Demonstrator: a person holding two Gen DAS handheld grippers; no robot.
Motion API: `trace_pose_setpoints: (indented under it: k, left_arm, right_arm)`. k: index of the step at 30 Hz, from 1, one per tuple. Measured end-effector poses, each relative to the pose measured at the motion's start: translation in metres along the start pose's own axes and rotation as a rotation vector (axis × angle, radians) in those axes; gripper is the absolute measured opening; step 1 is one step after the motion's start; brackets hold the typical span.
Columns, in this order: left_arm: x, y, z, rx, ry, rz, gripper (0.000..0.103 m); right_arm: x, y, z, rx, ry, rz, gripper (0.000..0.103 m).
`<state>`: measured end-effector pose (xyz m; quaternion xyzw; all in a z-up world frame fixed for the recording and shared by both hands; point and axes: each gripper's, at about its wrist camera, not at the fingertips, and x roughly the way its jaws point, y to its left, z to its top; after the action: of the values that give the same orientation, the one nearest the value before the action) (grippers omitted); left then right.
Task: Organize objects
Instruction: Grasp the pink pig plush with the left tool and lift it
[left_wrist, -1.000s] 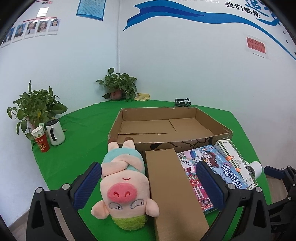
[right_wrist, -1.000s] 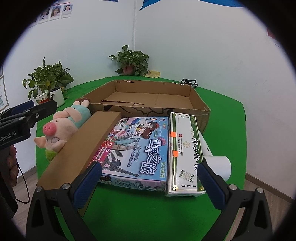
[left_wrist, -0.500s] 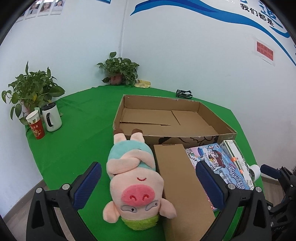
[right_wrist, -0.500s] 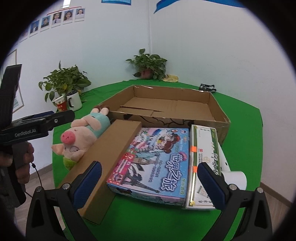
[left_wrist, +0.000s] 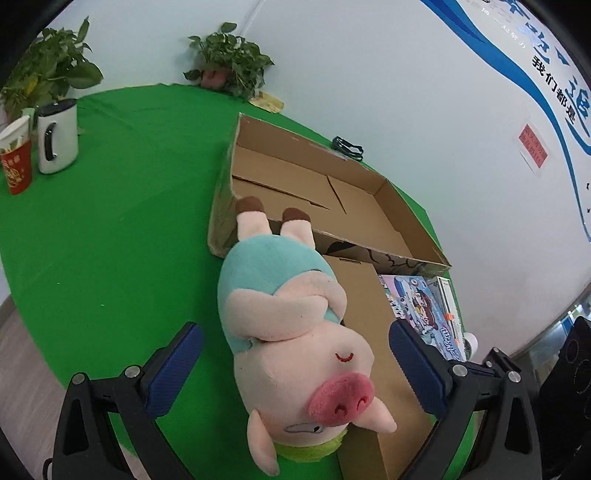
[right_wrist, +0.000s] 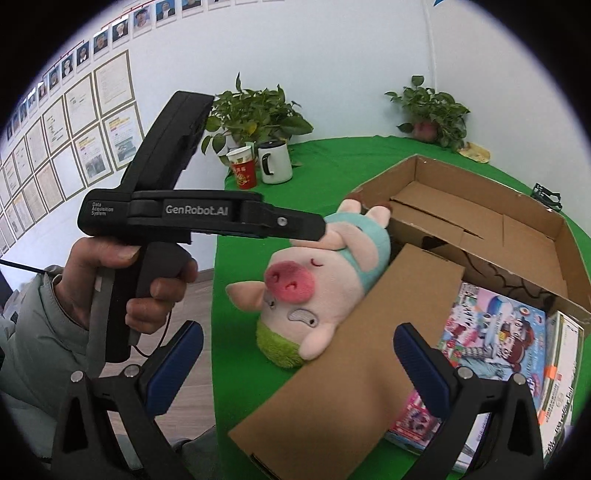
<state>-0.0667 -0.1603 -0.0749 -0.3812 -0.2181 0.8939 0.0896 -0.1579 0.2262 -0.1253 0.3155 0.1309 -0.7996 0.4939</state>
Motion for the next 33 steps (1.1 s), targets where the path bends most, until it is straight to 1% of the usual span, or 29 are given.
trace_pose_setpoints:
  k: [3,5,6,7,8,9,10,12,15,17,18,19,20,22,23,27,29,33]
  left_arm:
    - [0.011,0.007,0.003,-0.009,0.028,-0.047,0.092]
    - [0.017,0.013,0.006,-0.025,0.057,-0.070,0.082]
    - [0.020,0.015,0.007,-0.024,0.065,-0.075,0.078]
    - [0.022,0.016,0.007,-0.017,0.067,-0.071,0.071]
    - [0.022,0.018,0.008,-0.014,0.075,-0.062,0.068]
    - [0.022,0.020,0.008,-0.010,0.079,-0.056,0.061]
    - [0.022,0.021,0.009,-0.005,0.082,-0.057,0.060]
    - [0.021,0.026,0.007,-0.009,0.084,-0.073,0.059]
    - [0.020,0.032,0.003,-0.017,0.074,-0.091,0.058]
    - [0.021,0.034,0.002,-0.025,0.070,-0.098,0.056]
    - [0.022,0.034,0.002,-0.023,0.069,-0.097,0.055]
    - [0.023,0.034,0.001,-0.018,0.069,-0.093,0.054]
    - [0.022,0.033,0.001,-0.016,0.069,-0.090,0.053]
    - [0.022,0.031,0.000,-0.017,0.068,-0.086,0.049]
    - [0.022,0.028,0.000,-0.013,0.067,-0.081,0.048]
    - [0.020,0.015,-0.002,0.011,0.049,-0.059,0.045]
    - [0.014,0.009,-0.002,0.014,0.031,-0.060,0.044]
    - [-0.006,-0.012,0.009,0.038,-0.034,-0.055,0.044]
  right_arm:
    - [0.019,0.008,0.011,-0.029,0.029,-0.001,0.103]
    - [0.029,0.011,0.018,-0.049,0.047,-0.012,0.103]
    - [0.033,0.011,0.020,-0.060,0.056,-0.018,0.102]
    - [0.038,0.011,0.023,-0.069,0.064,-0.024,0.102]
    - [0.039,0.012,0.025,-0.076,0.070,-0.025,0.102]
    - [0.044,0.013,0.026,-0.087,0.082,-0.030,0.099]
    - [0.048,0.014,0.026,-0.100,0.094,-0.040,0.093]
    - [0.059,0.016,0.026,-0.116,0.127,-0.057,0.089]
    - [0.071,0.019,0.025,-0.140,0.149,-0.092,0.087]
    - [0.076,0.021,0.027,-0.155,0.160,-0.114,0.082]
    - [0.078,0.021,0.027,-0.151,0.163,-0.126,0.075]
    - [0.077,0.019,0.027,-0.134,0.158,-0.133,0.068]
    - [0.077,0.018,0.027,-0.119,0.152,-0.137,0.068]
    - [0.076,0.013,0.027,-0.087,0.142,-0.117,0.062]
    - [0.076,0.012,0.027,-0.082,0.141,-0.116,0.061]
    - [0.069,0.014,0.027,-0.074,0.127,-0.115,0.052]
    - [0.061,0.010,0.029,-0.045,0.101,-0.089,0.050]
    - [0.038,0.015,0.037,-0.064,0.022,-0.099,0.050]
